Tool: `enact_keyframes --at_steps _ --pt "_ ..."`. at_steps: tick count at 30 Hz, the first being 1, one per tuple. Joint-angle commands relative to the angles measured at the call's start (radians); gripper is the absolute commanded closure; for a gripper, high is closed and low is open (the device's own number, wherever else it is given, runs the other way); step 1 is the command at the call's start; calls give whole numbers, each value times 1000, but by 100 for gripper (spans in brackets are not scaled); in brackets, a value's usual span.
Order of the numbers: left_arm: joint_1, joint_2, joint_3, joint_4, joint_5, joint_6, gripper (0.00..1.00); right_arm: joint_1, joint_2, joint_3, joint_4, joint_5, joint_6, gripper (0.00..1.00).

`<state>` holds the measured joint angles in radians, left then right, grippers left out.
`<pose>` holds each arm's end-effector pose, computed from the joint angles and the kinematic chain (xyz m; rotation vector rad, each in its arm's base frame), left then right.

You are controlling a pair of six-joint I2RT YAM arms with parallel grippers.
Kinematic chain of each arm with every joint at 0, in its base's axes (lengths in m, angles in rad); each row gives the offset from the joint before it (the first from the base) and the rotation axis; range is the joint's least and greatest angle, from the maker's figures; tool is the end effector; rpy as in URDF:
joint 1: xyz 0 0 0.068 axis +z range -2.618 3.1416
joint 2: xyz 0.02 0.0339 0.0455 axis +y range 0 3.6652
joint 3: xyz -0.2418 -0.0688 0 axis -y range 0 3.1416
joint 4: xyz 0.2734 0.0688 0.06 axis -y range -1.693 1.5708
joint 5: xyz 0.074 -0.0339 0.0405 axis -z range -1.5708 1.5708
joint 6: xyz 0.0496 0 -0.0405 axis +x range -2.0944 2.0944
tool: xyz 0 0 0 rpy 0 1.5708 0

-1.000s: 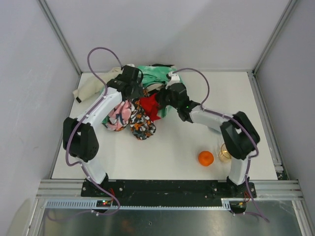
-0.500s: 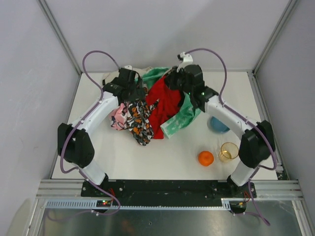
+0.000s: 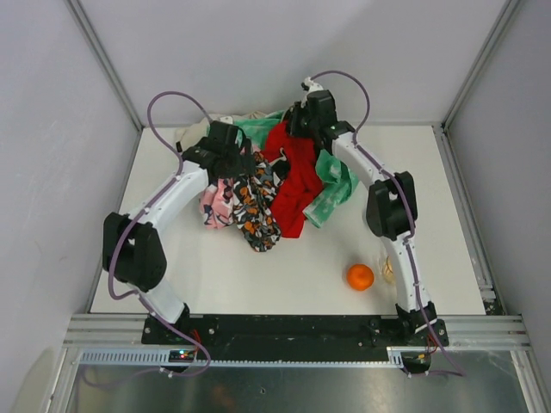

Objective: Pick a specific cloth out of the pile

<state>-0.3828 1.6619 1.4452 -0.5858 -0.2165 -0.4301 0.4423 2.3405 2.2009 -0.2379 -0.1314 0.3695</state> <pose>0.3815 -0.1421 0.2661 -0.1589 2.3485 -0.1411 0.5231 0.2549 0.2631 -0.1622 1.9972 0.6579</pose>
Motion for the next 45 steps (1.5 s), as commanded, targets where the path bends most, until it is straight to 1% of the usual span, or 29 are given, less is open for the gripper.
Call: enact_keyframes --at_steps 1,2,3,6,7,9,10,11,13,17,22,24,27,33,34,36,38,40,41,44,45 --pt "6 29 -11 39 24 -9 0 -17 28 59 -146 -11 -26 74" --pt "7 35 -10 41 28 -10 0 -15 3 51 -160 -8 -43 69" --pt "7 40 -11 46 31 -11 0 -13 -21 30 -170 -3 -58 61" --pt "7 54 -8 53 40 -17 0 6 -146 -47 -205 66 -124 43" --pt "7 58 -6 56 45 -19 0 13 -193 -97 -208 89 -143 35" --pt "7 62 -2 59 54 -21 0 32 -299 -221 -199 142 -181 13" --pt "7 60 -2 59 58 -22 0 41 -356 -293 -192 173 -198 7" --pt "7 55 -2 59 60 -21 0 49 -404 -353 -184 197 -209 4" --pt "7 35 -10 61 63 -21 0 61 -521 -498 -169 227 -230 1" --pt "7 -18 -33 64 67 -19 0 78 -690 -708 -136 218 -239 1" --pt "5 -116 -84 70 102 -30 0 119 -805 -919 -92 164 -275 1" --pt "2 -161 -113 74 105 -41 0 152 -804 -958 -70 178 -296 1" --pt "-5 -230 -163 75 104 -49 0 193 -747 -972 -34 223 -279 1" --pt "-10 -347 -255 76 91 -59 0 186 -623 -974 105 354 -185 1" --pt "-10 -361 -266 77 91 -62 0 175 -605 -974 131 353 -181 1" --pt "-11 -388 -284 78 88 -68 0 146 -573 -973 177 316 -175 7" --pt "-11 -404 -296 78 79 -67 0 120 -557 -972 200 238 -179 17" --pt "-10 -412 -303 78 64 -66 0 111 -568 -971 209 175 -203 36" --pt "-11 -415 -305 78 60 -66 0 117 -580 -971 212 158 -224 51" --pt "-11 -414 -305 81 58 -70 0 149 -665 -962 212 145 -301 86" --pt "-10 -413 -304 81 58 -69 0 161 -691 -955 200 129 -319 93"
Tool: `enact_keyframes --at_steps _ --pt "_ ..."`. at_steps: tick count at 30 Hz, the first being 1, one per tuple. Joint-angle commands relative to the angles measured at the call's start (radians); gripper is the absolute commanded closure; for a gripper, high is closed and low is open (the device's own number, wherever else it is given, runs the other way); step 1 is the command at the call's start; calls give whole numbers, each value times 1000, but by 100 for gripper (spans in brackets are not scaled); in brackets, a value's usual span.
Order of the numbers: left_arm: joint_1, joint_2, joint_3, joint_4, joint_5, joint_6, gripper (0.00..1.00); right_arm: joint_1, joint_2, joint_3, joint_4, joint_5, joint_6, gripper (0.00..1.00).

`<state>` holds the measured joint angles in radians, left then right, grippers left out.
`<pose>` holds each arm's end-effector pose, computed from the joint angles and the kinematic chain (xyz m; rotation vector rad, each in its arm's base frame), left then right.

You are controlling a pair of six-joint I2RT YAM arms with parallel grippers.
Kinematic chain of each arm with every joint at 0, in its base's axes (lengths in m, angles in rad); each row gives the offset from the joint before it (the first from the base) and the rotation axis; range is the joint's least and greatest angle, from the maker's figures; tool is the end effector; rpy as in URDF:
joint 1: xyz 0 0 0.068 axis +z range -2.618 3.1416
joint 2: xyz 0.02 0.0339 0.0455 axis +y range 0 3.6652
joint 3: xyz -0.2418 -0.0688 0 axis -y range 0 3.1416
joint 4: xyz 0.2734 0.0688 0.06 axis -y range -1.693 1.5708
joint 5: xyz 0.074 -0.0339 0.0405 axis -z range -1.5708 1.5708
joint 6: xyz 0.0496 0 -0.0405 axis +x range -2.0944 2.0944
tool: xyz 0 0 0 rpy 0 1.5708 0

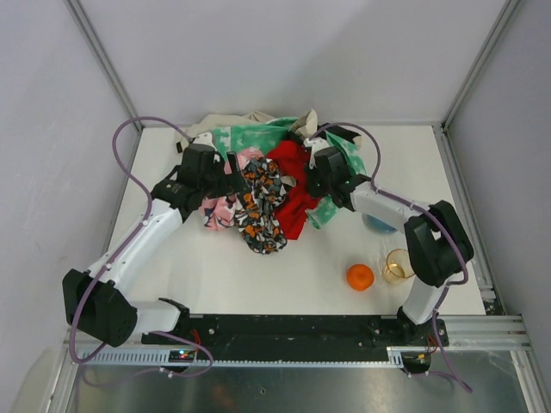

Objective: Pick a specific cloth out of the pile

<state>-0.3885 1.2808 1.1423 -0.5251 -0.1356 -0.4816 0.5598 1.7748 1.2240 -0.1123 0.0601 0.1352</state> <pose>0.3051 -0.1176 0.2910 -0.1788 2.2398 -0.3231 0.3665 0.2262 0.1823 -0.4419 2.2069 0.3102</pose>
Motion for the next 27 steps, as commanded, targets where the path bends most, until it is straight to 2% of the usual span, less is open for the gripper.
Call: enact_keyframes --at_steps 1,5,8,12,16,22,27 --pt "-6 -31 -1 20 -25 -18 0 49 -159 41 61 -86 -97 97" --pt "-6 -34 -4 23 -33 -23 0 64 -283 127 -6 -155 -118 100" --pt "-5 -35 -7 26 -37 -27 0 65 -356 203 -5 -150 -125 100" --pt "-4 -34 -9 28 -44 -31 0 63 -403 337 79 -14 -171 100" --pt "-4 -34 -12 28 -50 -35 0 32 -373 492 185 156 -239 100" --pt "-4 -39 -13 31 -63 -27 0 -175 -219 841 57 317 -178 100" --pt "-5 -49 -14 30 -76 -24 0 -365 -141 933 -15 385 -147 100"
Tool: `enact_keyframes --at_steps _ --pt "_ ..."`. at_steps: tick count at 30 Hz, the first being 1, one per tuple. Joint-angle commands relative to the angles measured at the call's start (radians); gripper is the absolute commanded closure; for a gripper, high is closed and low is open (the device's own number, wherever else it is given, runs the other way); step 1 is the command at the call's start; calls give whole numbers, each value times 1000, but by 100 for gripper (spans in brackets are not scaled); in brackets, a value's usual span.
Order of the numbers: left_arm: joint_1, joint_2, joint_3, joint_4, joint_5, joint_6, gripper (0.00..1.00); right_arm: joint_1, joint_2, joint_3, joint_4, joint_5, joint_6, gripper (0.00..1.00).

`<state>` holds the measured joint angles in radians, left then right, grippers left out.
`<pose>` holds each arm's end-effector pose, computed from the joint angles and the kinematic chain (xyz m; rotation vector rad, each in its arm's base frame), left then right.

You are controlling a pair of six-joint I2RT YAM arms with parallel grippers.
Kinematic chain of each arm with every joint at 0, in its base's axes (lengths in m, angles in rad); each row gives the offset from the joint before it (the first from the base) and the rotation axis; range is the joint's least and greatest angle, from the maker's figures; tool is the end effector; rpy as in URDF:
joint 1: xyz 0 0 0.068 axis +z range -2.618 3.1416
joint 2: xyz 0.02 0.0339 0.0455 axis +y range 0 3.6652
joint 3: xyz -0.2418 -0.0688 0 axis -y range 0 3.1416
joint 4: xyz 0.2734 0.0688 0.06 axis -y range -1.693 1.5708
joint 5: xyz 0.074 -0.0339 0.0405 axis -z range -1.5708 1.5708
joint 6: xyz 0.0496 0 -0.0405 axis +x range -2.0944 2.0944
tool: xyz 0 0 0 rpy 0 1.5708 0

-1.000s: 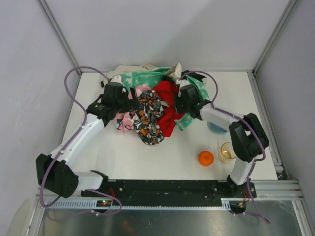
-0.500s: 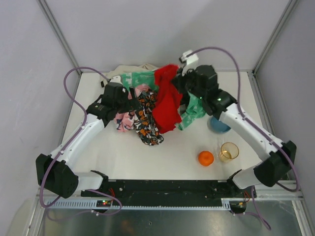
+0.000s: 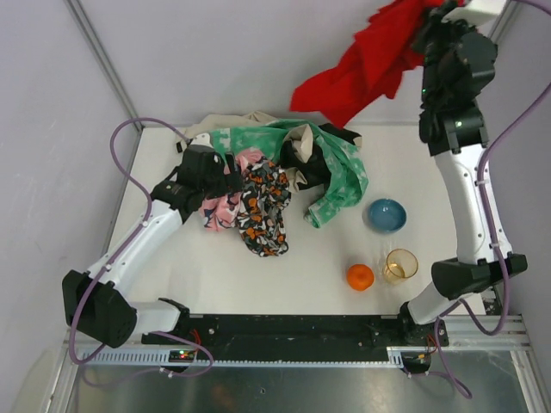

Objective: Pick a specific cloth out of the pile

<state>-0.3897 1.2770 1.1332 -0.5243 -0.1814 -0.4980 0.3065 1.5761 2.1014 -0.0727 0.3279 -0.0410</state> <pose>0.3045 -0.1154 0.2891 -0.2197 2.2301 -0.2821 0.3256 0.0863 0.5972 0.0968 1.1400 0.0526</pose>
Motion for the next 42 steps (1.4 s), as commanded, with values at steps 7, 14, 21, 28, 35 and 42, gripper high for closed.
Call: enact_keyframes --at_steps 7,14,21,28,35,42 --pt "-4 -75 -23 28 -38 -4 0 -338 122 -5 -150 -100 190 100" --pt "-4 -118 -55 28 -45 -5 0 -474 242 -81 -168 -247 299 100" --pt "-3 -144 -78 28 -47 -10 0 -518 289 -217 -104 -292 382 100" --pt "-3 -135 -89 29 -63 -21 0 -515 305 -349 -70 -217 446 100" --pt "-3 -130 -99 27 -44 -28 0 -488 341 -381 -165 -139 516 72" --pt "-4 -224 -157 23 6 -48 0 -415 167 -329 -312 -6 392 3"
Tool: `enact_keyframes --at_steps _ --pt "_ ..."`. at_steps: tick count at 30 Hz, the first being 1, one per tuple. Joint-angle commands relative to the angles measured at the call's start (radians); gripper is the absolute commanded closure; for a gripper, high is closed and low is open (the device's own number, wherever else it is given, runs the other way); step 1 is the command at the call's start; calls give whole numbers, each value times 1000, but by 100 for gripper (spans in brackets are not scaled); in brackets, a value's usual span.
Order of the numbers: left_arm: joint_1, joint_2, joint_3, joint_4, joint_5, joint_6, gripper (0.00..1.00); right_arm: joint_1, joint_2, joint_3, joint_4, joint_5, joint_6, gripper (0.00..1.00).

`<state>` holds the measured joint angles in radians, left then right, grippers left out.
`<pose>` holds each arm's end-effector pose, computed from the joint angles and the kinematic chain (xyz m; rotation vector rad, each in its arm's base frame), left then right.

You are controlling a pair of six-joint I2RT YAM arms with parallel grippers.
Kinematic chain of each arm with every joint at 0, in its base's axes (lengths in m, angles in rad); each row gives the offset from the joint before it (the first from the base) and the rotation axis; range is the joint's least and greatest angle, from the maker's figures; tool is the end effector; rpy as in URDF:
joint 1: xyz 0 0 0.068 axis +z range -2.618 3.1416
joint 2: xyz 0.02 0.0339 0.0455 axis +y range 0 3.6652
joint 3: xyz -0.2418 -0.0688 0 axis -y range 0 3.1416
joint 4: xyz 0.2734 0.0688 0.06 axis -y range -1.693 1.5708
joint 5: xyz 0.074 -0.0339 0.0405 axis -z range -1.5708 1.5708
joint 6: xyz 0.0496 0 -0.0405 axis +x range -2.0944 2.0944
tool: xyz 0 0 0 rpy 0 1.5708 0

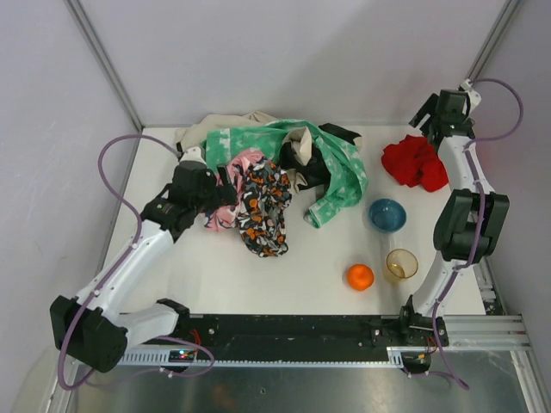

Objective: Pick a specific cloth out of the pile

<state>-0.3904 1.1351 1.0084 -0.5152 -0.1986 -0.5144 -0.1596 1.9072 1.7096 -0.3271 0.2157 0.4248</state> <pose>0.2765 -0.1032 0.2843 -0.2470 2.1990 -0.2860 0.4778 -0.0877 0.2856 0.7231 1.9532 -0.0646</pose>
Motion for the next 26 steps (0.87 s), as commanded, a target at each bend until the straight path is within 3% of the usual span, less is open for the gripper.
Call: enact_keyframes --at_steps 1,5,12,16,21,26 --pt "-2 -100 -43 13 24 -40 0 67 -212 57 -70 113 -94 2" --pt "-3 -166 -81 7 39 -71 0 127 -421 -70 -84 95 -143 1" --pt "-4 -238 -157 -25 70 -121 0 157 -985 -677 -34 -48 -17 1" --pt "-4 -273 -191 -37 68 -137 0 157 -1220 -894 -97 -65 27 1" --pt "-4 -283 -213 -52 37 -154 0 157 -1415 -991 -164 -69 15 1" --pt "-4 -284 -221 -53 31 -157 0 157 -1473 -1017 -202 -23 10 1"
